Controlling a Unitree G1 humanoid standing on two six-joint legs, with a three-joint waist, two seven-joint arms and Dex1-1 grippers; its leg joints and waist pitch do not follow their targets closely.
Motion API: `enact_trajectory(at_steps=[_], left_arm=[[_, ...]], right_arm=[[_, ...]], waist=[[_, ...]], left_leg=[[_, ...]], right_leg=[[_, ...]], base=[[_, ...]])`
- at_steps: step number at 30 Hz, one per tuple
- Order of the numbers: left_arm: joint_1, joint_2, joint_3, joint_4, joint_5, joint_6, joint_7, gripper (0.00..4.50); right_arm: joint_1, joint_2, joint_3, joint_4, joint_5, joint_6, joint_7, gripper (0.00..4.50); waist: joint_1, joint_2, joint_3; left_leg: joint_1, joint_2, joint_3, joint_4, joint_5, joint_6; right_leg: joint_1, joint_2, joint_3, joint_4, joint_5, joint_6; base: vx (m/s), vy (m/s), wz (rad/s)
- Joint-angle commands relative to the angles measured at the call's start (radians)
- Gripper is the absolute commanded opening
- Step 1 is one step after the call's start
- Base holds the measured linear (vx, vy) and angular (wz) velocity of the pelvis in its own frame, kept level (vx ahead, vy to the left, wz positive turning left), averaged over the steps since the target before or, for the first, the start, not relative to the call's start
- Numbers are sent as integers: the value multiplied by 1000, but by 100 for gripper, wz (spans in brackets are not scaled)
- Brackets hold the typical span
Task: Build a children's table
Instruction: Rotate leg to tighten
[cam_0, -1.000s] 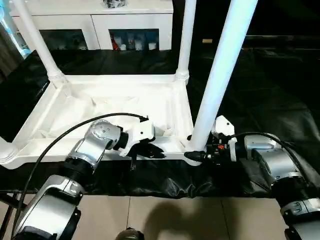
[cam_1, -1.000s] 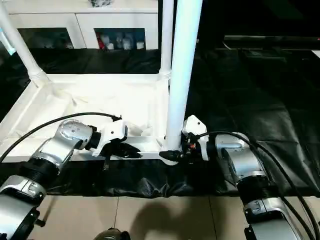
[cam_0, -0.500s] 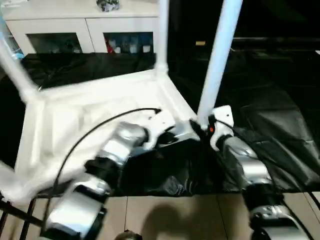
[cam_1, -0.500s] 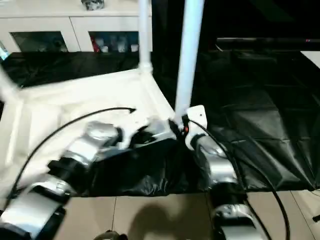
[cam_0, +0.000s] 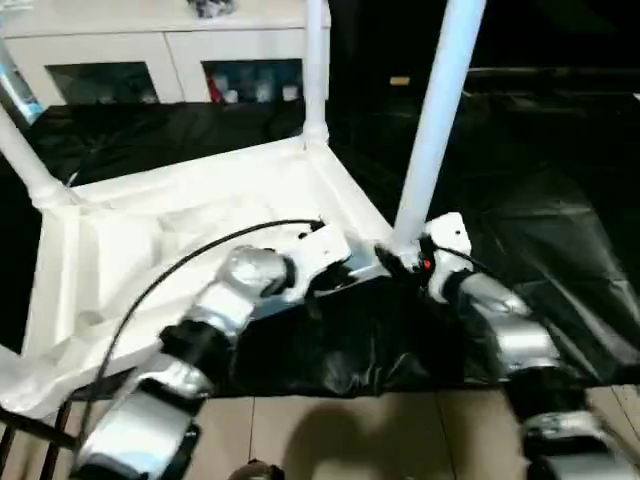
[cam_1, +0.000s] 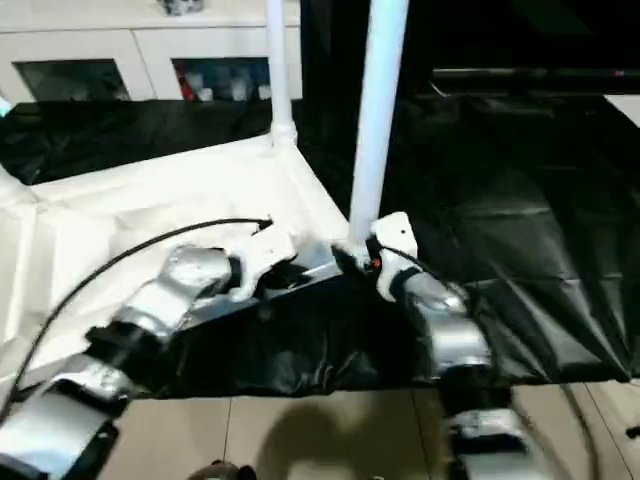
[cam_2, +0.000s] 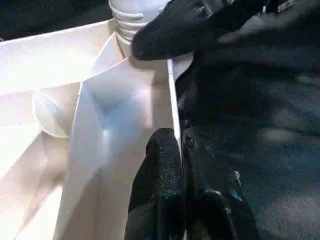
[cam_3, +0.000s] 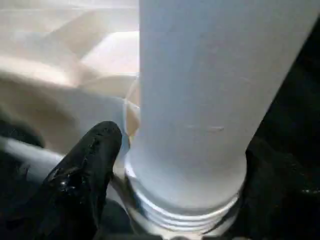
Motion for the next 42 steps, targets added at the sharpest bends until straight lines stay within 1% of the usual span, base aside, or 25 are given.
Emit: enact_trajectory(at_steps=[1, 2, 3, 4, 9, 10, 12, 15, 16, 21, 24, 26, 28, 29, 30, 31, 32, 33, 34, 35, 36, 38, 40, 41, 42], left_arm=[[0, 24, -29, -25, 3, -46, -68, 0], [0, 24, -29, -25, 3, -46, -68, 0], [-1, 49, -31, -26, -8, -60, -119, 0], [-2, 60, -31, -25, -12, -68, -140, 0], [-11, 98, -39, -16, -25, -91, -209, 0], [-14, 108, -42, -12, -28, -99, -230, 0], [-20, 120, -44, -2, -27, -111, -257, 0], [-26, 128, -46, 9, -29, -118, -274, 0], [-30, 130, -44, 16, -30, -123, -278, 0], [-36, 131, -43, 31, -25, -125, -269, 0], [-31, 125, -43, 31, -24, -124, -265, 0], [-32, 111, -42, 39, -10, -106, -224, 0], [-42, 87, -34, 56, 4, -64, -158, 0], [-58, 52, -16, 76, 5, -19, -84, 0], [-58, 52, -16, 76, 5, -19, -84, 0], [-77, 6, 1, 94, 6, 28, 4, 0], [-88, -20, 8, 105, 10, 48, 58, 0], [-89, -22, 8, 105, 10, 50, 61, 0], [-104, -71, 18, 119, 17, 84, 148, 0], [-104, -71, 18, 119, 17, 84, 148, 0], [-109, -92, 21, 122, 19, 100, 178, 0], [-117, -152, 19, 120, 22, 123, 229, 0], [-118, -185, 7, 112, 29, 119, 238, 0], [-118, -185, 7, 112, 29, 119, 238, 0], [-116, -189, 0, 108, 32, 110, 230, 0]], right_arm=[[8, -14, 58, -11, 8, -11, 137, 375], [8, -14, 58, -11, 8, -11, 137, 375], [8, -46, 76, -21, 20, -16, 239, 375], [5, -59, 84, -20, 22, -23, 279, 375], [-26, -98, 105, -3, 52, -26, 409, 375], [-38, -106, 111, 3, 60, -25, 446, 375], [-57, -112, 115, 17, 67, -20, 492, 347], [-72, -112, 116, 28, 77, -9, 527, 326], [-76, -112, 119, 32, 77, -12, 542, 300], [-56, -109, 129, 13, 87, -1, 558, 274], [-28, -107, 140, -11, 85, -1, 563, 268], [4, -94, 140, -32, 72, 8, 521, 266], [29, -74, 136, -46, 56, 28, 452, 266], [41, -45, 124, -43, 31, 37, 345, 266], [41, -45, 124, -43, 31, 37, 345, 266], [43, 3, 93, -28, 14, 68, 199, 265], [42, 31, 75, -19, 10, 82, 125, 265], [42, 33, 73, -18, 10, 83, 120, 265], [37, 84, 40, -5, 9, 110, -5, 265], [37, 84, 40, -5, 9, 110, -5, 265], [34, 105, 26, 0, 11, 123, -57, 265], [1, 173, -9, 32, 17, 144, -197, 265], [-28, 218, -15, 49, 10, 141, -269, 265], [-28, 218, -15, 49, 10, 141, -269, 265], [-38, 229, -6, 48, -2, 121, -278, 265]], waist=[[5, -10, -61], [5, -9, -61], [6, -9, -60], [9, -7, -60], [11, -9, -59], [13, -11, -60], [14, -10, -59], [16, -10, -61], [18, -9, -61], [23, -10, -62], [26, -10, -62], [29, -10, -63], [31, -9, -59], [29, -10, -51], [29, -9, -47], [25, -11, -46], [23, -10, -45], [20, -13, -46], [15, -14, -44], [14, -9, -45], [11, -10, -45], [7, -3, -47], [0, -5, -49], [-1, -4, -51], [-3, -5, -52]], left_leg=[[18, 59, -28, -62, -214, 75], [19, 60, -28, -63, -220, 74], [21, 61, -28, -63, -230, 72], [22, 63, -29, -65, -245, 68], [22, 65, -27, -65, -243, 65], [22, 64, -28, -64, -243, 67], [21, 64, -27, -64, -233, 72], [22, 64, -26, -62, -212, 78], [22, 65, -26, -61, -211, 80], [24, 66, -27, -62, -214, 72], [25, 67, -27, -63, -215, 69], [25, 67, -27, -62, -202, 74], [26, 67, -26, -65, -219, 68], [30, 67, -26, -73, -285, 40], [35, 67, -27, -75, -317, 22], [42, 66, -32, -80, -366, -9], [42, 65, -34, -81, -377, -21], [45, 66, -38, -84, -398, -38], [43, 63, -41, -86, -412, -41], [43, 64, -43, -87, -416, -46], [44, 63, -44, -88, -430, -48], [42, 63, -45, -90, -438, -52], [38, 58, -46, -91, -434, -53], [38, 59, -46, -91, -429, -51], [37, 58, -44, -90, -419, -47]], right_leg=[[41, -68, 42, -71, -81, -249], [40, -68, 42, -71, -88, -250], [39, -67, 42, -72, -102, -254], [38, -67, 41, -72, -117, -255], [36, -68, 43, -68, -97, -269], [39, -69, 42, -68, -104, -272], [37, -69, 43, -67, -101, -274], [36, -69, 42, -63, -71, -285], [35, -69, 42, -62, -68, -287], [36, -70, 42, -63, -79, -284], [35, -71, 43, -63, -77, -282], [34, -70, 43, -61, -58, -280], [33, -70, 44, -66, -88, -274], [30, -73, 46, -79, -203, -257], [26, -74, 47, -84, -255, -248], [25, -79, 49, -91, -348, -228], [23, -78, 49, -93, -374, -218], [20, -81, 51, -98, -411, -200], [19, -80, 50, -103, -436, -182], [19, -80, 50, -102, -438, -177], [17, -79, 49, -105, -441, -169], [17, -78, 49, -105, -418, -166], [19, -77, 47, -107, -396, -164], [20, -77, 48, -106, -384, -164], [20, -76, 48, -106, -365, -165]], base=[[0, 0, 0], [0, 0, 0], [0, 0, 0], [0, 0, 0], [0, 0, 0], [0, 0, 0], [0, 0, 0], [0, 0, 0], [0, 0, 0], [0, 0, 0], [0, 0, 0], [0, 0, 0], [0, 0, 0], [0, 0, 0], [0, 0, 0], [0, 0, 0], [-51, 5, -1], [-51, 5, -1], [0, 0, 0], [0, 0, 0], [0, 0, 0], [0, 0, 0], [0, 0, 0], [0, 0, 0], [0, 0, 0]])
